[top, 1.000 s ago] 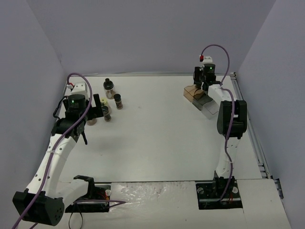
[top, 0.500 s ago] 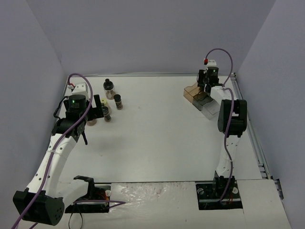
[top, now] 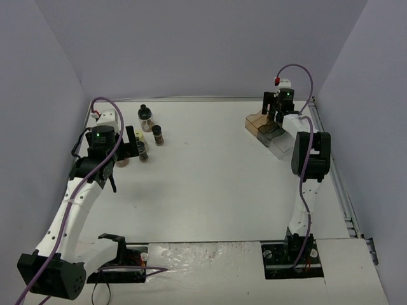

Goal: Organize the condiment bottles

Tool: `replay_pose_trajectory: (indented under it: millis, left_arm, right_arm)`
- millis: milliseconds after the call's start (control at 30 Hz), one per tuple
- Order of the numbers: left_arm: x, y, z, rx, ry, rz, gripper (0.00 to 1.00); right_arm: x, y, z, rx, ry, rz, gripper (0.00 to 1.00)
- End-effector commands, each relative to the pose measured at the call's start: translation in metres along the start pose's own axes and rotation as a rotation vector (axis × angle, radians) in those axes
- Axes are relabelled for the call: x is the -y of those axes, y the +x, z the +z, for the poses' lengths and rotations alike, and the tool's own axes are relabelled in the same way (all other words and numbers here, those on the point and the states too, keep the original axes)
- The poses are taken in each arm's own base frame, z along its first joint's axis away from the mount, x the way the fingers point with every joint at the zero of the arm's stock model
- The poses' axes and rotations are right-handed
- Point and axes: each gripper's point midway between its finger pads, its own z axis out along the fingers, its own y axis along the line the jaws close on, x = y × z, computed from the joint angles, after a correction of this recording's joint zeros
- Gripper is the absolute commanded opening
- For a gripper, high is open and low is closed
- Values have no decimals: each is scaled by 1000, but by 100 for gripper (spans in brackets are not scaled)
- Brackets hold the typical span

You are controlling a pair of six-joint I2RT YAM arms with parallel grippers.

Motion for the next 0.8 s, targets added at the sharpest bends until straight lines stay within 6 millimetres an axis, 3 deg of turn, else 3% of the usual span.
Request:
replay_pose_trajectory:
  millis: [0, 133, 267, 367, 433, 500, 567, 667, 767]
  left_arm:
    - [8, -25, -4, 71, 29, -19, 97]
    - [11, -25, -5, 72, 49, -23, 97]
    - [17, -24, -4, 69, 82, -31, 97]
    - [20, -23, -2, 59, 92, -35, 97]
    - [19, -22, -2, 53, 86, -36, 97]
    - [18, -23, -1, 56, 84, -42, 97]
    - [20, -22, 2, 53, 95, -46, 97]
    - [25, -16, 11, 22, 108, -58, 97]
    - [33, -8, 24, -38, 113, -111, 97]
  right_arm:
    - [0, -94, -45, 184, -25, 15, 78]
    - [-18, -128, -90, 227, -73, 6, 87]
    - [-49, -141, -138, 255, -136, -10, 97]
    - [-88, -138, -177, 261, -231, -37, 100]
    - [-129, -140, -206, 282, -333, -70, 100]
    - [-174, -122, -226, 264, -444, -105, 100]
    - [-204, -106, -243, 253, -516, -121, 100]
    - [-237, -88, -272, 250, -593, -138, 100]
    - [-256, -65, -292, 240, -643, -150, 100]
